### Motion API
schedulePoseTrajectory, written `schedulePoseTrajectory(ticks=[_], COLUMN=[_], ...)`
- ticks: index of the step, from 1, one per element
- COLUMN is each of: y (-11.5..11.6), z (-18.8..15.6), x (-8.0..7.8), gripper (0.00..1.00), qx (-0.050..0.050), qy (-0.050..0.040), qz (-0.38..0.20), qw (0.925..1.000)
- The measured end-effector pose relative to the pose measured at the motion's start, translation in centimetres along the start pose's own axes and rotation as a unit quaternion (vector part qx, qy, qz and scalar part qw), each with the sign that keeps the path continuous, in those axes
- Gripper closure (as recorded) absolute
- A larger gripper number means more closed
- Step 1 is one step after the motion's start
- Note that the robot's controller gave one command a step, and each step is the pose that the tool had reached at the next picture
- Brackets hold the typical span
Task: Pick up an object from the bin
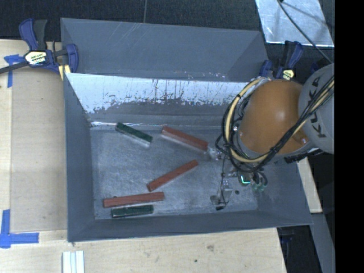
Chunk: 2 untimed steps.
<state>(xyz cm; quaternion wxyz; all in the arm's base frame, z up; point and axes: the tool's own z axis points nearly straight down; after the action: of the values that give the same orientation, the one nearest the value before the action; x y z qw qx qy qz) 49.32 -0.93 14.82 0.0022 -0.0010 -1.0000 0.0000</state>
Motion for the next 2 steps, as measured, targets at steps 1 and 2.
schedulePoseTrajectory(ticks=[1, 2], y=[2.37, 2.30], z=[8.06, 7.73], x=[-3.23, -3.21], gripper=[0.00, 1.00], qx=[0.000, 0.000], qy=[-0.0043, -0.0055], qz=[-0.042, -0.042], qw=[0.9991, 0.9991])
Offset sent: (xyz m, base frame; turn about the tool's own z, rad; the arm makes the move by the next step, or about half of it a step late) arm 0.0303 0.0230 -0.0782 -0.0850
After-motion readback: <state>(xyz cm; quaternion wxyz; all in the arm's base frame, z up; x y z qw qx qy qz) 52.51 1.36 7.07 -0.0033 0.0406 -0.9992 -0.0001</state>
